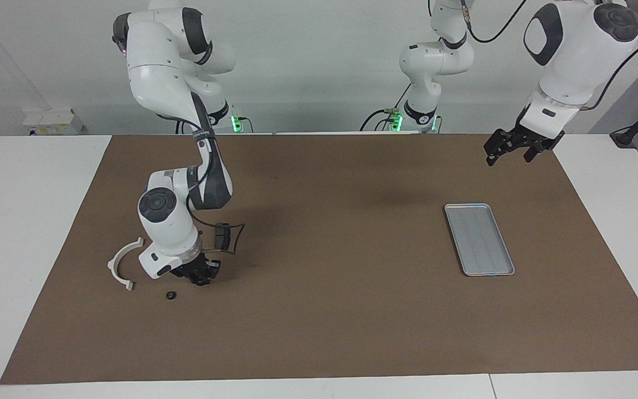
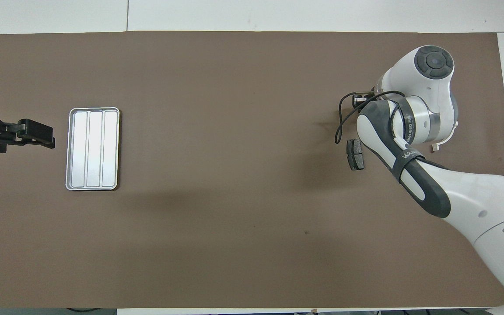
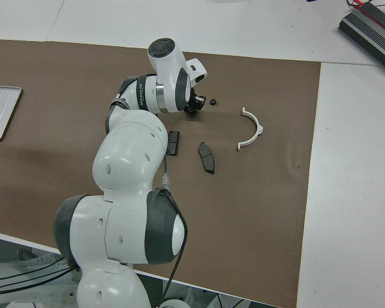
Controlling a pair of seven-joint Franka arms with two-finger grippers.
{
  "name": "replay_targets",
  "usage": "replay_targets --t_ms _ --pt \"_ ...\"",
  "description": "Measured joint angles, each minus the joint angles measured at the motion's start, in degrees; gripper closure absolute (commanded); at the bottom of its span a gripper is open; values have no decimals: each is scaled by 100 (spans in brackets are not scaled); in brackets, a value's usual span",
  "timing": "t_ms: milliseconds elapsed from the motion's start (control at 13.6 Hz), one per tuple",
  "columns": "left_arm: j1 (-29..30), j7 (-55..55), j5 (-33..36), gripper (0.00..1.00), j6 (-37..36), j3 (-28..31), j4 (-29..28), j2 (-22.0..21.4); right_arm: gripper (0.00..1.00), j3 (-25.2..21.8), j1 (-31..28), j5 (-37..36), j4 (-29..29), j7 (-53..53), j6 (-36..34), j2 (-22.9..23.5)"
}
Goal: Pick bearing gear from pile to tray
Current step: 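Reach the right gripper to the small black bearing and grasp it, then carry the bearing with the right gripper to mid-table and release it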
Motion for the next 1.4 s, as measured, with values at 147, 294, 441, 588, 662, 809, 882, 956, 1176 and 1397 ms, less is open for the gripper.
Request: replay_targets --t_ms 147,294,441,588,662,809,882,956,1176,1397 --pt "0 0 0 0 0 0 0 0 100 1 10 -99 227 0 -490 -9" --pt "0 0 0 0 0 0 0 0 100 28 40 -103 667 0 -1251 -106" --pt "0 0 0 0 0 0 0 0 100 109 155 -103 1085 0 -2137 -403" --pt "0 0 0 0 0 0 0 0 100 158 425 -35 1438 130 -3027 -799" --pt "0 0 0 0 0 0 0 0 100 169 626 107 1606 479 -3401 -972" --pt "0 0 0 0 0 0 0 0 100 195 1119 484 1873 1694 -3916 -1181" --pt "0 0 0 0 0 0 0 0 100 213 1424 585 1993 2450 -3968 -1199" --pt "0 0 0 0 0 0 0 0 100 228 1752 615 2084 3177 -3959 -1191" --pt "0 0 0 0 0 0 0 0 100 379 2584 692 2180 5167 -3694 -1091" --pt "0 0 0 0 0 0 0 0 100 408 3079 693 2186 6259 -3195 -781"
